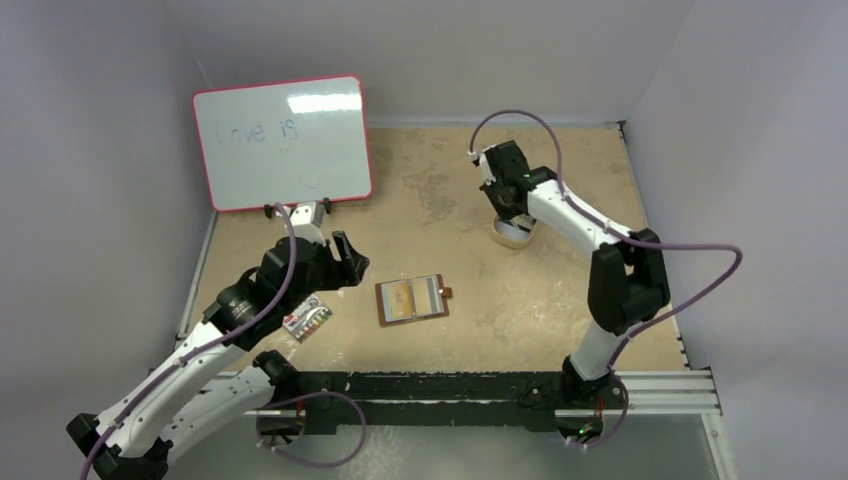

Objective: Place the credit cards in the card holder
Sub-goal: Pick up the credit card from the storage box.

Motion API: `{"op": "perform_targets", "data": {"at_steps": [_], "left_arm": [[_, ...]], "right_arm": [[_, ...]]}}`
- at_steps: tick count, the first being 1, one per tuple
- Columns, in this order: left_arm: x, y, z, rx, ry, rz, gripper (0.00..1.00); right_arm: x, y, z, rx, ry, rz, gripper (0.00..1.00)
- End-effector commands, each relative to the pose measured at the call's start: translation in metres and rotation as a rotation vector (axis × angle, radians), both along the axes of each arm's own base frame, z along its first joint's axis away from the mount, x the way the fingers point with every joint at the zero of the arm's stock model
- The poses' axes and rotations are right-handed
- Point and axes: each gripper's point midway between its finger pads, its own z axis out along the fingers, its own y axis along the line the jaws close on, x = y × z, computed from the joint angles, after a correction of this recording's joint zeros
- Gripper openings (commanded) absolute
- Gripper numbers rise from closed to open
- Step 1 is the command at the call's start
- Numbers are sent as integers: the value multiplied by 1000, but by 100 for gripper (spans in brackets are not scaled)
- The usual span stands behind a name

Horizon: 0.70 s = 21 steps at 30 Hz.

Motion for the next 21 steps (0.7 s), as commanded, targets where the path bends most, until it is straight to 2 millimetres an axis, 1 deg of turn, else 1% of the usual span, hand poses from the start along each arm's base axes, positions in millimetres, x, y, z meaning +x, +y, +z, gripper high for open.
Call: {"op": "perform_targets", "data": {"at_steps": [1, 4, 5, 6, 7, 9, 11, 13, 15, 18, 21], "left_arm": [[5, -12, 5, -63, -16, -14, 67], [2, -35, 17, -179, -17, -86, 65], [2, -40, 22, -220, -22, -91, 64], [4, -46, 30, -271, -46, -100, 64], [2, -51, 37, -316, -67, -121, 63], [3, -54, 45, -398, -86, -105, 61], [4, -55, 47, -463, -78, -77, 61], [4, -59, 46, -503, -58, -75, 60], [-1, -70, 46, -537, -38, -129, 58], [-7, -83, 52, -597, -26, -198, 56], [-13, -90, 66, -687, -62, -252, 56]], "right_arm": [[-10, 52, 67, 292, -98, 56, 0], [-22, 91, 87, 485, -143, 138, 0], [-30, 106, 92, 563, -141, 180, 0], [-39, 118, 92, 637, -125, 202, 0], [-47, 133, 101, 728, -131, 241, 0], [-67, 157, 111, 871, -112, 295, 0], [-90, 180, 122, 995, -94, 368, 0], [-113, 197, 136, 1137, -70, 437, 0], [-136, 206, 144, 1271, -27, 494, 0], [-162, 209, 162, 1428, 8, 550, 0], [-183, 208, 173, 1533, 52, 595, 0]]}}
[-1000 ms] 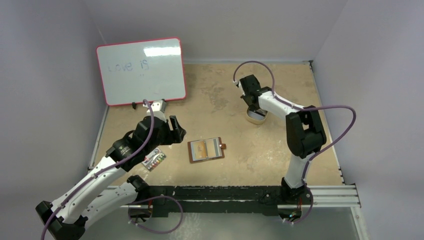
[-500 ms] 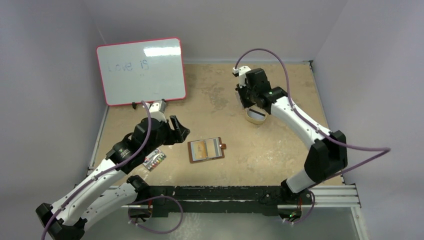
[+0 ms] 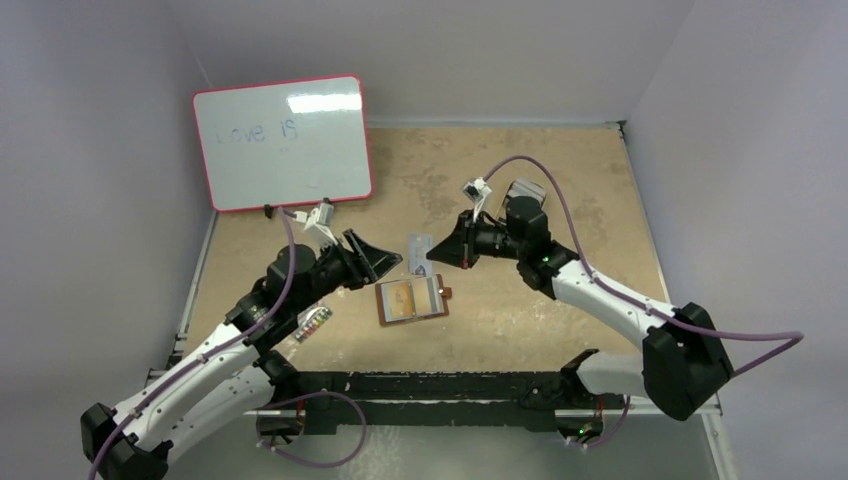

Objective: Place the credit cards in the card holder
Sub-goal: Pick up the credit card from the storage box.

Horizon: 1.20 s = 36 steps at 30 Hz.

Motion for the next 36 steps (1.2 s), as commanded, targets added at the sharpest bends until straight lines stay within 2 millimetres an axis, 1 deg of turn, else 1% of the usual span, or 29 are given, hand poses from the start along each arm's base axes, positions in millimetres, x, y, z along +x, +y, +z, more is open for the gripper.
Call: {"op": "perform_targets", "data": {"at_steps": [1, 2, 3, 6, 9, 10, 12, 14, 16, 17, 18, 20, 21, 23, 24, 27, 29, 30, 33, 34, 35, 36], "left_arm": [[-12, -19, 47, -228, -101, -102, 56], [-13, -19, 55, -257, -127, -110, 56], [-15, -19, 59, -269, -140, -115, 56], [-18, -21, 63, -277, -159, -141, 56], [-17, -22, 58, -255, -152, -144, 54], [-17, -21, 57, -246, -154, -145, 53], [-17, -21, 54, -232, -155, -145, 49], [-14, -19, 46, -203, -143, -130, 45], [-14, -19, 40, -178, -140, -133, 43], [-15, -20, 38, -179, -141, -140, 40], [-15, -21, 39, -183, -143, -145, 34], [-16, -21, 39, -183, -146, -149, 16], [-16, -22, 38, -181, -147, -154, 10], [-17, -22, 37, -173, -145, -157, 0], [-17, -21, 35, -166, -140, -157, 0], [-14, -17, 26, -125, -122, -130, 0], [-11, -13, 19, -98, -104, -103, 0], [-8, -10, 14, -79, -92, -80, 0], [0, 2, -14, 30, -11, -8, 0], [0, 4, -24, 52, 17, 2, 0], [0, 4, -30, 52, 35, 6, 0], [-1, 3, -36, 41, 56, 11, 0]], "right_arm": [[-37, 12, 77, 323, -55, 173, 0], [-41, 12, 79, 343, -48, 191, 0], [-44, 11, 76, 352, -42, 206, 0], [-50, 12, 72, 371, -25, 237, 0], [-57, 12, 76, 411, -9, 269, 0], [-58, 12, 74, 412, -8, 279, 0], [-57, 13, 69, 404, 8, 283, 0], [-58, 14, 66, 408, 18, 289, 0], [-59, 14, 65, 413, 24, 298, 0], [-59, 14, 65, 414, 26, 301, 0], [-59, 14, 64, 414, 30, 300, 0], [-58, 14, 61, 409, 38, 299, 0], [-58, 15, 60, 407, 41, 297, 0], [-55, 15, 56, 400, 48, 280, 0], [-53, 15, 53, 393, 49, 271, 0], [-52, 15, 40, 347, 99, 251, 16], [-48, 12, 32, 317, 105, 203, 24], [-43, 10, 21, 273, 125, 157, 29], [-22, 2, 1, 164, 100, 19, 41], [-17, -2, -9, 118, 105, -23, 50], [-12, -7, -21, 70, 116, -62, 62], [-9, -10, -28, 39, 116, -87, 66]]}}
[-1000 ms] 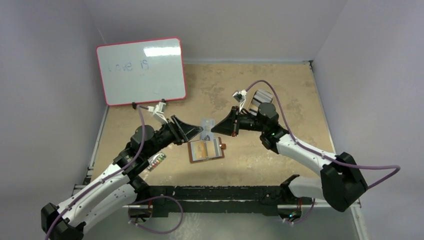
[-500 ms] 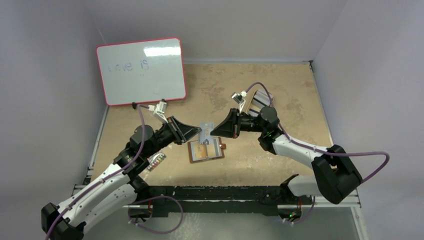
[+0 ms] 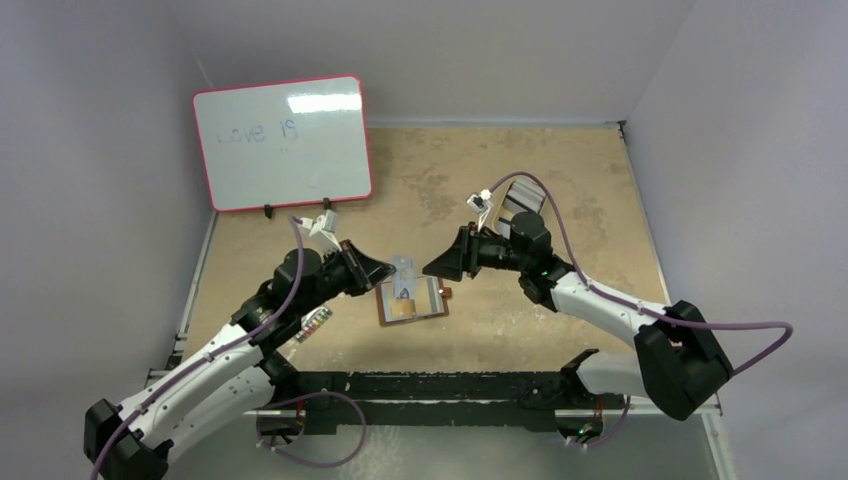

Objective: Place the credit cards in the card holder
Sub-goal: Pick up the credit card from the storage box.

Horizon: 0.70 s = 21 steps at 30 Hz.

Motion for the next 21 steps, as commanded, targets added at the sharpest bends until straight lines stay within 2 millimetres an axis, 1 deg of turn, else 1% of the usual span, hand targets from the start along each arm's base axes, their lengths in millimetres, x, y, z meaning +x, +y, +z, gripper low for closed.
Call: {"op": "perform_targets", "data": {"at_steps": [1, 6, 9, 12, 14, 17, 19, 21], "left_arm": [[7, 10, -27, 58, 72, 71, 0], [6, 10, -62, 85, 171, 97, 0], [5, 10, -84, 97, 225, 102, 0], [0, 4, -102, 72, 266, 79, 0], [-1, 0, -108, 43, 280, 70, 0], [-3, -2, -119, 44, 306, 64, 0], [-4, -3, -124, 46, 319, 56, 0], [-5, -6, -128, 32, 329, 47, 0]], "right_arm": [[25, -20, -40, -220, -22, -166, 66], [31, -37, -74, -359, 26, -251, 64], [35, -47, -94, -437, 45, -287, 59], [37, -53, -113, -506, 58, -303, 55], [37, -57, -124, -545, 65, -302, 53], [36, -59, -140, -591, 78, -289, 46], [36, -57, -147, -610, 79, -282, 43], [35, -56, -153, -623, 86, -274, 42]]}}
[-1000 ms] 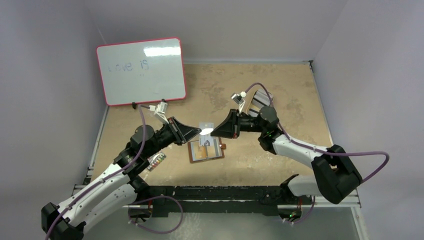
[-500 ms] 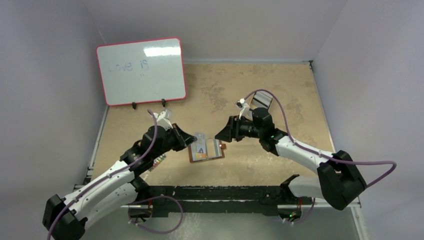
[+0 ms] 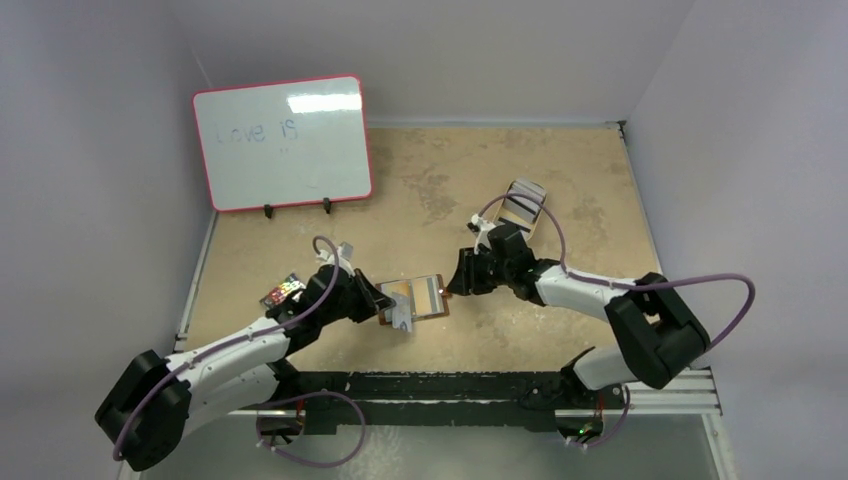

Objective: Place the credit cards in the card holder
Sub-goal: Pick up the credit card from the storage box, then insert the credit card into the card holder.

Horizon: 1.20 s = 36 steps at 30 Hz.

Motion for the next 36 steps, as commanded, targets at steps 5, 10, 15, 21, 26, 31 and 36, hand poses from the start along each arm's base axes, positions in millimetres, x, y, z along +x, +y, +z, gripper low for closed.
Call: {"op": "perform_targets", "data": {"at_steps": [5, 10, 15, 21, 26, 31, 36], "left_arm": [[11, -26, 19, -152, -55, -35, 0], [15, -28, 14, -131, -52, -39, 0], [20, -21, 12, -65, -56, -21, 0], [23, -9, 7, -8, -69, 20, 0], [26, -9, 10, -11, -112, 18, 0], [27, -11, 5, -1, -116, 3, 0], [29, -7, -3, 26, -116, 15, 0]], "right_arm": [[8, 8, -6, -47, -35, 30, 42], [9, 17, -2, -25, -37, 53, 39], [12, 20, -4, -34, -38, 59, 34], [7, 21, -16, -38, -16, 70, 27], [2, 21, -21, -32, -5, 76, 24], [1, 23, -22, -33, 2, 81, 23], [0, 23, -22, -34, 4, 81, 22]]}}
